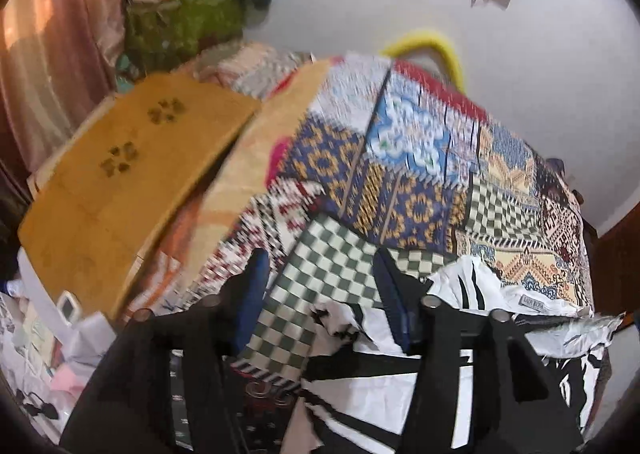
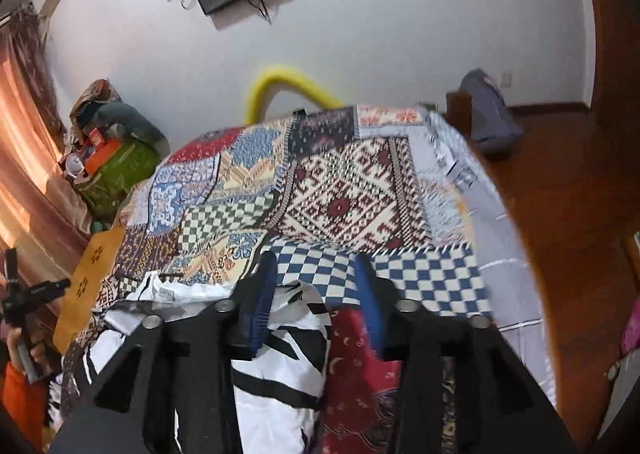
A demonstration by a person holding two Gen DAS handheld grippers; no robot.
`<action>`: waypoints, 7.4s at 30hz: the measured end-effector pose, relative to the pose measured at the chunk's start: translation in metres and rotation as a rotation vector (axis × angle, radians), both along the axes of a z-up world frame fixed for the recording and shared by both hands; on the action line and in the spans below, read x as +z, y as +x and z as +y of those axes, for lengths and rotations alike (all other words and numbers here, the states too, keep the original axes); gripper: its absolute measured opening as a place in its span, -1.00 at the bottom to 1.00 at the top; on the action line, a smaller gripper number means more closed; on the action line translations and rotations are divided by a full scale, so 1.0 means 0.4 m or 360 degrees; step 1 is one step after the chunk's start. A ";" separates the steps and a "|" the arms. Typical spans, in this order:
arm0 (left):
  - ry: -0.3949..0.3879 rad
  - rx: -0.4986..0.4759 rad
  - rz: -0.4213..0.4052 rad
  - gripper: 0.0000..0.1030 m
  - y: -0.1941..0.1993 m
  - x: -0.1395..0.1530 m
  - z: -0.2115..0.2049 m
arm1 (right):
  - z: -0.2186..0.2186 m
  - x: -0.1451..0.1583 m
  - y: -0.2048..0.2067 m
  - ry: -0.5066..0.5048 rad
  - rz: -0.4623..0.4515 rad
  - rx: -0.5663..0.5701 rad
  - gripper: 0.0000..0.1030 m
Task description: Fold small clothes
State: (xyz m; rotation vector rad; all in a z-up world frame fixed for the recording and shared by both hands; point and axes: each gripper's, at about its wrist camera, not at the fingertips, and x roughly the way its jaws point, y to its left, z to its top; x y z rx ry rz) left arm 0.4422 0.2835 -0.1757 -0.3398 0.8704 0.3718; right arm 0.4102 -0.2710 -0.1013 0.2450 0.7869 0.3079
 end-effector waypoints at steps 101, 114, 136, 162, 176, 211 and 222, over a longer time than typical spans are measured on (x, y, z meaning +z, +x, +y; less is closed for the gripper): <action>0.0233 -0.0227 0.0520 0.40 -0.183 -0.227 -0.120 | 0.124 -0.159 -0.212 -0.0574 0.0184 0.0328 -0.05; 0.0089 -0.0813 0.0334 0.61 -0.310 -0.122 -0.434 | 0.339 -0.126 -0.368 -0.0353 0.0132 0.0773 0.17; 0.0238 -0.0471 0.0506 0.93 -0.589 -0.189 -0.245 | 0.021 -0.214 -0.529 -0.0319 0.0432 0.0414 0.33; -0.0672 -0.0366 0.0224 0.92 -0.724 -0.123 -0.366 | 0.361 -0.102 -0.560 -0.0273 0.0076 0.0674 0.35; -0.0977 -0.0319 0.0152 0.92 -0.623 -0.208 -0.374 | 0.381 -0.205 -0.542 -0.0236 0.0343 0.0772 0.35; -0.0138 -0.0212 -0.0293 -0.87 -0.591 0.211 -0.536 | 0.209 -0.216 -0.584 -0.0198 0.0343 0.0606 0.36; -0.0179 -0.1060 -0.0101 -0.89 -0.451 0.142 -0.954 | 0.133 -0.188 -0.602 -0.0114 0.0330 0.0574 0.37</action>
